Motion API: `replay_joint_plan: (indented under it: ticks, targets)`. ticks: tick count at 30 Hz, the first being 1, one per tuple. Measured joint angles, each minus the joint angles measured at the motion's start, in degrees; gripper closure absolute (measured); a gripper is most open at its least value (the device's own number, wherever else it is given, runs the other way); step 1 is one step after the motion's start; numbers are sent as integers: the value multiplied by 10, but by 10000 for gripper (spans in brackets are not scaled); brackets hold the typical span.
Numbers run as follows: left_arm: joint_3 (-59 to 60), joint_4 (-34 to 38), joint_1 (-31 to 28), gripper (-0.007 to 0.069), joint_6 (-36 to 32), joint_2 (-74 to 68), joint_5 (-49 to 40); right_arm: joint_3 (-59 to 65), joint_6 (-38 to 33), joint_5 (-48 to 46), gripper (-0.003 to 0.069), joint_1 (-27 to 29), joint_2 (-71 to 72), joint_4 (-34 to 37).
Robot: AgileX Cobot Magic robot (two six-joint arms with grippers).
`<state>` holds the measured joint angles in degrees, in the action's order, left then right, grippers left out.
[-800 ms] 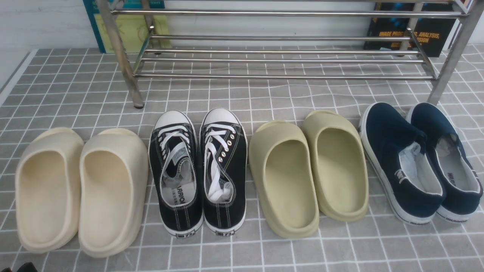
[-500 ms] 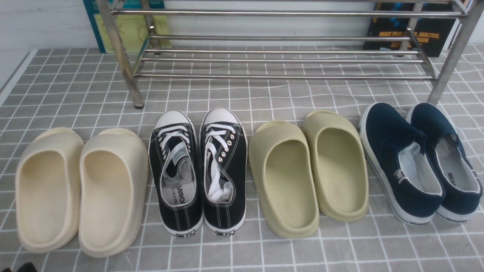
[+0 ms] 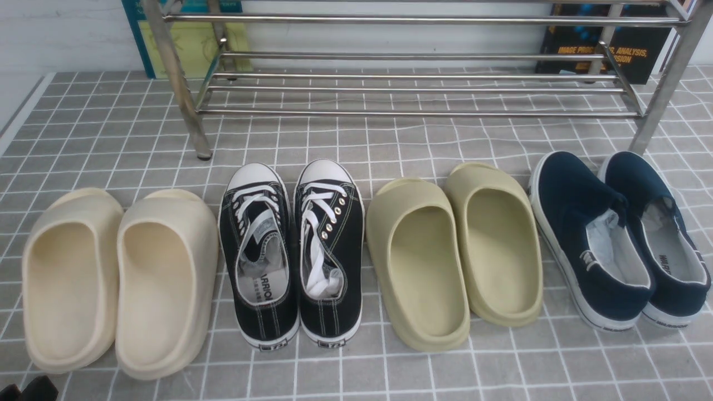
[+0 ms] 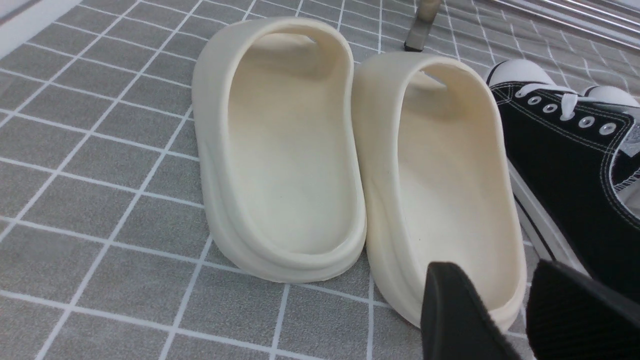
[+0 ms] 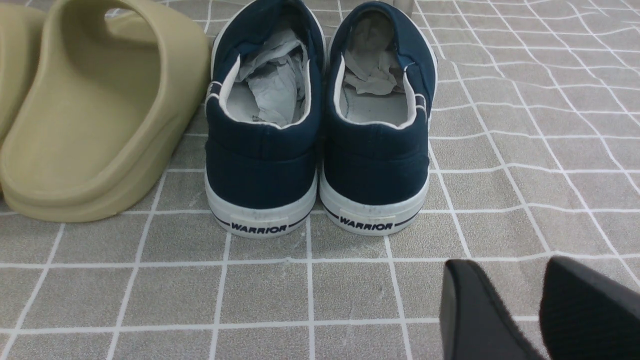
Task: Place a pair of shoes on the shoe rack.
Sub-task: Use the left arm to grab the shoe closest to it
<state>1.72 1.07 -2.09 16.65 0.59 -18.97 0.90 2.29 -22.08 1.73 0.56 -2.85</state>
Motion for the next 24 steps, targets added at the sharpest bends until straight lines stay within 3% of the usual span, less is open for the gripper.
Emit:
replay_joint_plan:
  ticks: [24]
  targets:
    - [0, 20, 0, 386, 0, 0, 8, 0, 0, 0, 414, 0, 0, 0]
